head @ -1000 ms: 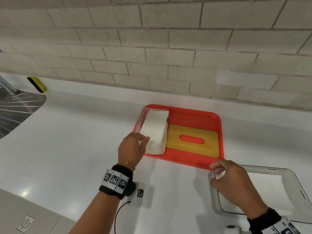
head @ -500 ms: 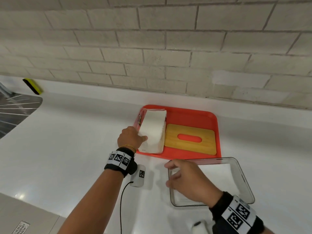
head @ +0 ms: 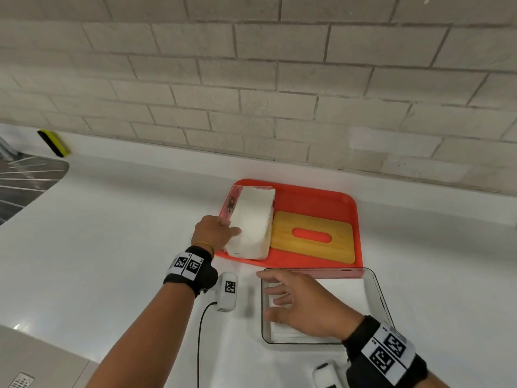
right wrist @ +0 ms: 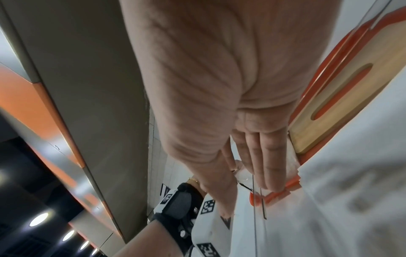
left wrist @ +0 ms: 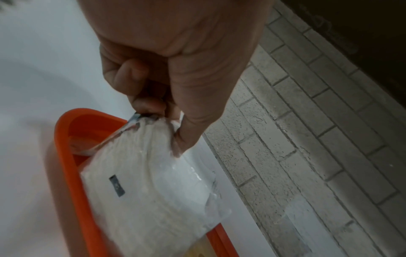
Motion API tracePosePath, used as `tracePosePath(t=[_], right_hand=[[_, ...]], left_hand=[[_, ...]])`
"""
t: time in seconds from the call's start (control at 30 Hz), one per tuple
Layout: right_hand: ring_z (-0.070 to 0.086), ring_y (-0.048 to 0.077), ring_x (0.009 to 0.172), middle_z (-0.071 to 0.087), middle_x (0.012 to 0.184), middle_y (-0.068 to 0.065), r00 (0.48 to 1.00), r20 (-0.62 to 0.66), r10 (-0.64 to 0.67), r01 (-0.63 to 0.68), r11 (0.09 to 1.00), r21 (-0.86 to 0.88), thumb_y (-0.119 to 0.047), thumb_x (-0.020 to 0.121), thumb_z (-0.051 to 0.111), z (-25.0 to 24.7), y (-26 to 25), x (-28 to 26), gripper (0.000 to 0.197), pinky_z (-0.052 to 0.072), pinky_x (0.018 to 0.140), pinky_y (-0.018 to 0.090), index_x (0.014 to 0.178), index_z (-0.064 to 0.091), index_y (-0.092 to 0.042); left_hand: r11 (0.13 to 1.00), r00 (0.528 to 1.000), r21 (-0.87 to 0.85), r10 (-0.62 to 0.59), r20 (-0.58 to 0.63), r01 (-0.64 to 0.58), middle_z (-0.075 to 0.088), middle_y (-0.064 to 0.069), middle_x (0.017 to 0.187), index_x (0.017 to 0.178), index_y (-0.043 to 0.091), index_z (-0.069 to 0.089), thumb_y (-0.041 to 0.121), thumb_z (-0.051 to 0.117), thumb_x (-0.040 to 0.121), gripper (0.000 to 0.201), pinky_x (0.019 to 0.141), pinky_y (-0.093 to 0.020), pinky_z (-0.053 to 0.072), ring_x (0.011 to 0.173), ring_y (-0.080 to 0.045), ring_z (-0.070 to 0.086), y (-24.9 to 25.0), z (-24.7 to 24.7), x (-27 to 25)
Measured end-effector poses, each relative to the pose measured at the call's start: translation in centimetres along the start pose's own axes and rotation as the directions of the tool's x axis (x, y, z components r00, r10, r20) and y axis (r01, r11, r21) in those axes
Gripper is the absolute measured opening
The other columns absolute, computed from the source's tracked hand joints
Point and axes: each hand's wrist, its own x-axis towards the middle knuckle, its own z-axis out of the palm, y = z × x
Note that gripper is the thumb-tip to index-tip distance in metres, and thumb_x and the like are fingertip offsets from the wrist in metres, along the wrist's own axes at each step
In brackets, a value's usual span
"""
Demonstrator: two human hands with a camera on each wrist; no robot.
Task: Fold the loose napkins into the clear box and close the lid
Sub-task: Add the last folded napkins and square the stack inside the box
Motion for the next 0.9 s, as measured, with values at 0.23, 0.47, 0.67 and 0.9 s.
tracePosePath(t=[0.23, 0.47, 0.67, 0.9], right_hand=[[0.061, -0.007, 0.119, 0.056, 0.139, -0.024, 0.994, -0.103, -0.026, 0.026, 1.0, 0.001, -0.045, 0.086, 0.08, -2.6, 0.0, -0.1, 0.058, 0.056, 0.099, 0.027, 0.137, 0.052, -0.046], [0.062, -0.006, 0.117, 0.057, 0.137, -0.024, 0.984, -0.179, 0.014, -0.008, 0.999, 0.032, -0.05, 0.083, 0.082, -4.8, 0.1, 0.5, 0.061, 0.059, 0.096, 0.031, 0.137, 0.054, -0.043], [0.061, -0.003, 0.118, 0.057, 0.139, -0.019, 0.961, -0.271, 0.054, -0.02, 0.992, 0.125, -0.05, 0.078, 0.086, -6.3, -0.7, 0.9, 0.077, 0.057, 0.1, 0.032, 0.144, 0.048, -0.038], [0.054, 0.003, 0.13, 0.049, 0.145, -0.02, 0.903, -0.414, 0.116, 0.037, 0.938, 0.344, -0.052, 0.048, 0.101, -7.3, -0.8, 1.2, 0.14, 0.048, 0.109, 0.032, 0.16, 0.018, -0.04]], left_hand=[[0.997, 0.998, 0.055, 0.055, 0.021, -0.056, 0.066, 0.007, 0.113, 0.1, 0.036, 0.059, 0.042, 0.078, 0.079, 0.03, 0.097, -0.04, 0.056, 0.101, -0.02, 0.068, 0.9, -0.1, -0.8], [0.998, 0.997, -0.007, 0.06, 0.056, -0.059, 0.076, -0.003, 0.088, 0.093, 0.025, 0.07, 0.044, 0.08, 0.067, 0.034, 0.08, -0.047, 0.064, 0.076, -0.026, 0.074, 1.8, -0.9, -1.6], [0.906, 0.971, -0.349, 0.217, -0.105, -0.24, 0.077, 0.004, 0.078, 0.081, 0.031, 0.079, 0.026, 0.08, 0.076, 0.006, 0.074, -0.043, 0.064, 0.078, -0.018, 0.073, 4.5, -3.7, -5.1], [0.725, 0.925, -0.643, 0.373, 0.065, -0.247, 0.08, 0.001, 0.101, 0.102, 0.02, 0.078, 0.01, 0.07, 0.094, 0.015, 0.076, -0.029, 0.059, 0.094, -0.015, 0.075, 6.6, -5.6, -11.1]])
